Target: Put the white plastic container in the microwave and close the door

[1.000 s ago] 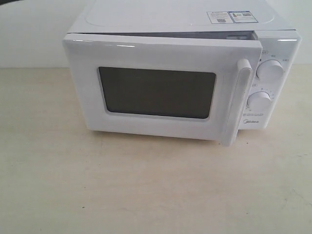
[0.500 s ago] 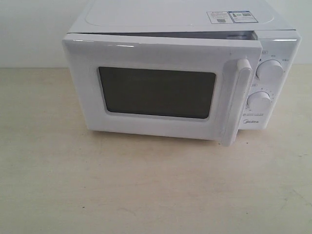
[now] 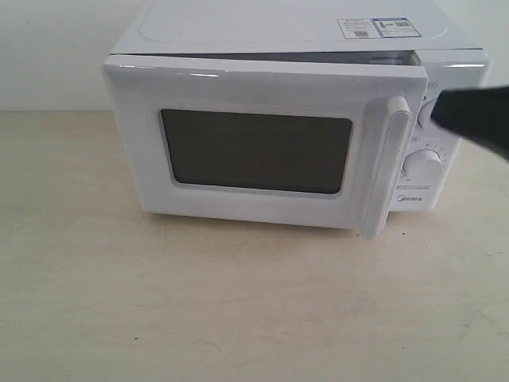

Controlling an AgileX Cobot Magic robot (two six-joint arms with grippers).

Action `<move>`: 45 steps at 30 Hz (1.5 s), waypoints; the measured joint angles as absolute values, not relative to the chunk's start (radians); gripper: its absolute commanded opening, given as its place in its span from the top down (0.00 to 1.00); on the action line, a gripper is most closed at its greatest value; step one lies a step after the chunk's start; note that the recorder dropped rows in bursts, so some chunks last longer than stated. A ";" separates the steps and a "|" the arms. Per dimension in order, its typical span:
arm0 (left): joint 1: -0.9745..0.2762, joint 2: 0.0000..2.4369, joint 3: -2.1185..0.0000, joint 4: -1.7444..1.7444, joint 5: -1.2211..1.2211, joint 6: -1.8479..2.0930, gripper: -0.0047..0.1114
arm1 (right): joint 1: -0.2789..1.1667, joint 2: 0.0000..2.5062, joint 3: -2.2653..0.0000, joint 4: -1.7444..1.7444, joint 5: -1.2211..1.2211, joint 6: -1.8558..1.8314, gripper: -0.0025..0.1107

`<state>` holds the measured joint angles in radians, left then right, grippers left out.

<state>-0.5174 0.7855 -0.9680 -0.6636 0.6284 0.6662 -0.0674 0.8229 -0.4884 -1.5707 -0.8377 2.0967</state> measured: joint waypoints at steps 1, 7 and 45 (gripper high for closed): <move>-0.517 0.783 -0.968 -0.664 0.629 0.660 0.92 | -0.067 0.851 -0.475 -1.573 -0.855 2.098 0.98; -0.517 0.783 -0.968 -0.664 0.643 0.643 0.92 | -0.067 0.992 -0.446 -1.588 -0.880 2.094 0.98; -0.517 0.783 -0.968 -0.618 0.680 0.630 0.92 | -0.067 0.899 -0.743 -1.660 -0.165 2.092 0.98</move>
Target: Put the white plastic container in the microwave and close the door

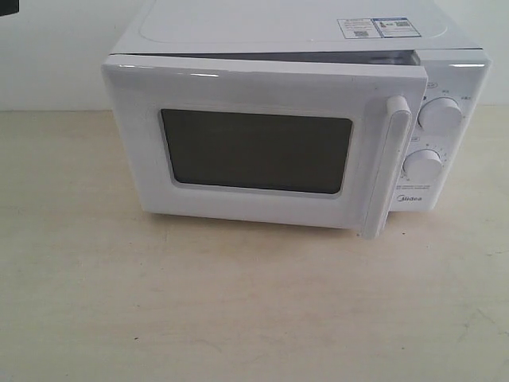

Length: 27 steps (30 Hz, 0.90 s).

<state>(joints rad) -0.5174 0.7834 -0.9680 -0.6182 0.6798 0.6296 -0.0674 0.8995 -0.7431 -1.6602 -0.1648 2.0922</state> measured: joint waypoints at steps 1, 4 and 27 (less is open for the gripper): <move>-0.517 0.783 -0.968 -0.618 0.680 0.630 0.92 | -0.067 0.897 -0.743 -1.660 -0.113 2.077 0.98; -0.517 0.783 -0.968 -0.618 0.680 0.630 0.92 | -0.067 0.893 -0.743 -1.665 0.042 2.014 0.98; -0.517 0.783 -0.968 -0.618 0.680 0.630 0.92 | -0.069 0.893 -0.676 -1.652 -0.339 2.098 0.98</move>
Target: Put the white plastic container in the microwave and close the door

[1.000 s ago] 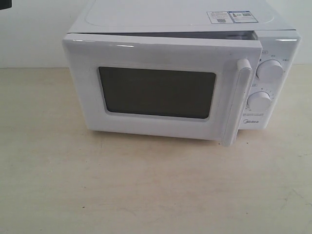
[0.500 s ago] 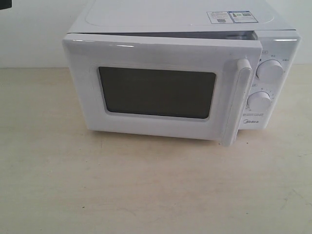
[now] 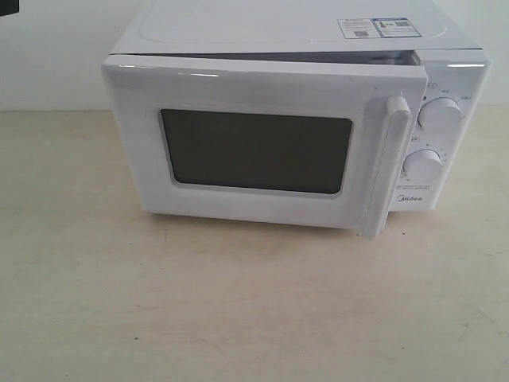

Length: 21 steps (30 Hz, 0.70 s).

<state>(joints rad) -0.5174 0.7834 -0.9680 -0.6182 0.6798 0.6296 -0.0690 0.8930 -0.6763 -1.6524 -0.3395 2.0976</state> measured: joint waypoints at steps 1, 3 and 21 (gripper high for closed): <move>-0.517 0.783 -0.968 -0.618 0.680 0.630 0.92 | -0.069 0.893 -0.676 -1.654 -0.345 2.098 0.98; -0.517 0.783 -0.968 -0.618 0.680 0.630 0.92 | -0.069 0.893 -0.676 -1.661 -0.362 2.100 0.98; -0.517 0.783 -0.968 -0.618 0.680 0.630 0.92 | -0.069 0.893 -0.676 -1.740 -0.297 2.048 0.98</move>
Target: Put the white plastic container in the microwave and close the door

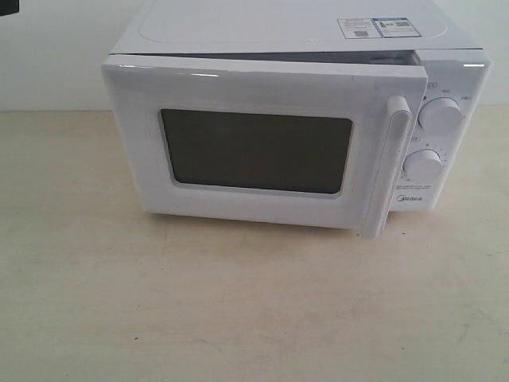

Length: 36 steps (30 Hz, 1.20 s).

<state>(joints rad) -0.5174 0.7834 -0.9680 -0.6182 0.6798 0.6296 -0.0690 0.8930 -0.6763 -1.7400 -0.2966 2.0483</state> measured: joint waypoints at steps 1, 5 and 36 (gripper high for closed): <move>-0.517 0.783 -0.968 -0.618 0.680 0.630 0.92 | -0.069 0.893 -0.676 -1.735 -0.295 2.065 0.98; -0.517 0.783 -0.968 -0.618 0.680 0.630 0.92 | -0.069 0.893 -0.670 -1.574 -0.326 1.980 0.98; -0.517 0.783 -0.968 -0.618 0.680 0.630 0.92 | -0.069 0.893 -0.686 0.425 0.597 -0.249 0.98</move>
